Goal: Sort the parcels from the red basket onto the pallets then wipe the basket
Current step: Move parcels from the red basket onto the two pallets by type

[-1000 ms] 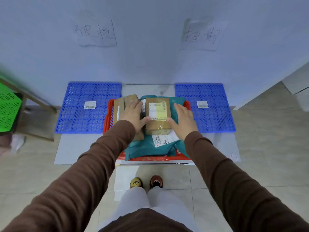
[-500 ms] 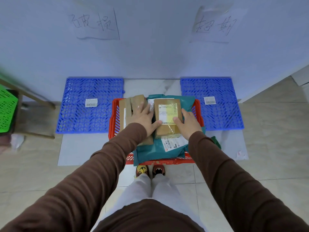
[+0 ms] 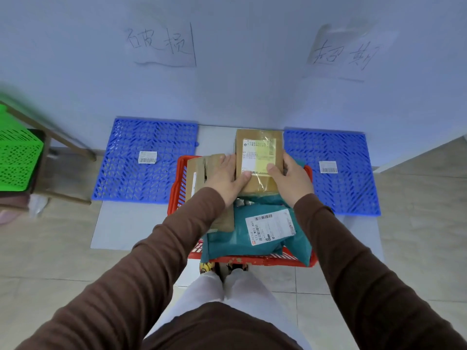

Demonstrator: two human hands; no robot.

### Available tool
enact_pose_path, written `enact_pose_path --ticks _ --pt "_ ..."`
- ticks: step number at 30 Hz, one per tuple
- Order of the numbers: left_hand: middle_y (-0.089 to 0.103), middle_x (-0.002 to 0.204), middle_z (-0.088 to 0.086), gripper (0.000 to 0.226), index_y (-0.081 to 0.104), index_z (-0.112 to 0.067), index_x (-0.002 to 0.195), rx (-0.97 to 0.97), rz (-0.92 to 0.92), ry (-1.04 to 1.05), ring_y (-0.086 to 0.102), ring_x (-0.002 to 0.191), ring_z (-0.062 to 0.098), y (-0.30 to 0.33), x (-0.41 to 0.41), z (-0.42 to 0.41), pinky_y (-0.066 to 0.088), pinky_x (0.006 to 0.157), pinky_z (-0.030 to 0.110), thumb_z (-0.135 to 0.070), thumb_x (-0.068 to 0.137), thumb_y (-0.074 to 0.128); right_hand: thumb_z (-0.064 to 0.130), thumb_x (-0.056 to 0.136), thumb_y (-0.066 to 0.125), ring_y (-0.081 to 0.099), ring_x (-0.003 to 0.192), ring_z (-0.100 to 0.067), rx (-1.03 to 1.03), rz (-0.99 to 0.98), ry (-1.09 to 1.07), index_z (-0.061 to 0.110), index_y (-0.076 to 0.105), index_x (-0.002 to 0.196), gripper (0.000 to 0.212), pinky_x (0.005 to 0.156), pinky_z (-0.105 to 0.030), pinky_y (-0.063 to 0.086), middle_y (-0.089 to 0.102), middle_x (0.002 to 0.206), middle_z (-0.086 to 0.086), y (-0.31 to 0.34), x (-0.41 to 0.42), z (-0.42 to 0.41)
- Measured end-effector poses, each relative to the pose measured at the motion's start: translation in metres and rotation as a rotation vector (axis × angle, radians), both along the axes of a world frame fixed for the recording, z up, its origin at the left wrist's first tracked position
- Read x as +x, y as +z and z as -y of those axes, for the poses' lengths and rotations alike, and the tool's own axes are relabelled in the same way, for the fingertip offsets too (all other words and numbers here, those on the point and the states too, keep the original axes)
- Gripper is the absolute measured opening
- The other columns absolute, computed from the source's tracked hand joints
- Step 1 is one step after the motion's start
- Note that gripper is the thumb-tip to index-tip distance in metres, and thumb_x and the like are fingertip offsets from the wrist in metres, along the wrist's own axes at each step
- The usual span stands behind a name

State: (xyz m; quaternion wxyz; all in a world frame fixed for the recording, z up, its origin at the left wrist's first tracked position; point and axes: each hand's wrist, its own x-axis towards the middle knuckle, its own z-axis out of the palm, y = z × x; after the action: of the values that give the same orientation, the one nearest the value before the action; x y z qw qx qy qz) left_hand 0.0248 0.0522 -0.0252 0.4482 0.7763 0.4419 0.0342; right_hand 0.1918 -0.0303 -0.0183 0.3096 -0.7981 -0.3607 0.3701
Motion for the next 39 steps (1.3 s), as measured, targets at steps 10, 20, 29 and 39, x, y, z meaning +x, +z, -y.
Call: enact_pose_path --ticks 10,20,29,39 --pt "0.061 0.136 -0.001 0.054 0.035 -0.026 0.152 -0.080 0.200 0.195 0.058 0.120 0.017 0.032 -0.073 -0.067 0.041 0.100 0.023 -0.040 0.102 0.049 0.036 0.097 0.053 0.067 0.110 -0.019 0.103 0.080 0.114 0.031 0.048 0.141 0.045 0.099 -0.046 0.052 0.068 0.129 0.005 0.040 -0.071 -0.087" --pt "0.066 0.128 -0.002 0.053 0.042 -0.030 0.146 -0.194 0.269 0.230 0.065 0.114 0.016 0.015 -0.242 -0.152 0.047 0.103 0.030 -0.039 0.095 0.054 0.030 0.087 0.062 0.068 0.108 -0.019 0.142 -0.050 0.047 0.026 0.049 0.139 0.054 0.100 -0.047 0.052 0.067 0.123 0.004 0.022 -0.240 -0.170" --pt "0.063 0.122 -0.009 0.044 0.045 -0.032 0.144 -0.305 0.220 0.372 0.059 0.096 0.012 -0.019 -0.325 -0.216 0.052 0.081 0.029 -0.028 0.102 0.054 0.012 0.091 0.068 0.068 0.108 -0.019 0.125 -0.245 -0.062 0.016 0.051 0.127 0.040 0.097 -0.047 0.055 0.064 0.130 0.000 -0.025 -0.327 -0.232" --pt "0.061 0.104 -0.016 0.054 0.041 -0.030 0.147 -0.399 0.235 0.480 0.062 0.079 0.003 -0.084 -0.351 -0.297 0.057 0.059 0.019 -0.020 0.099 0.061 0.011 0.095 0.065 0.059 0.098 -0.007 0.115 -0.260 0.006 0.022 0.046 0.147 0.057 0.092 -0.032 0.054 0.062 0.121 0.003 -0.092 -0.359 -0.311"
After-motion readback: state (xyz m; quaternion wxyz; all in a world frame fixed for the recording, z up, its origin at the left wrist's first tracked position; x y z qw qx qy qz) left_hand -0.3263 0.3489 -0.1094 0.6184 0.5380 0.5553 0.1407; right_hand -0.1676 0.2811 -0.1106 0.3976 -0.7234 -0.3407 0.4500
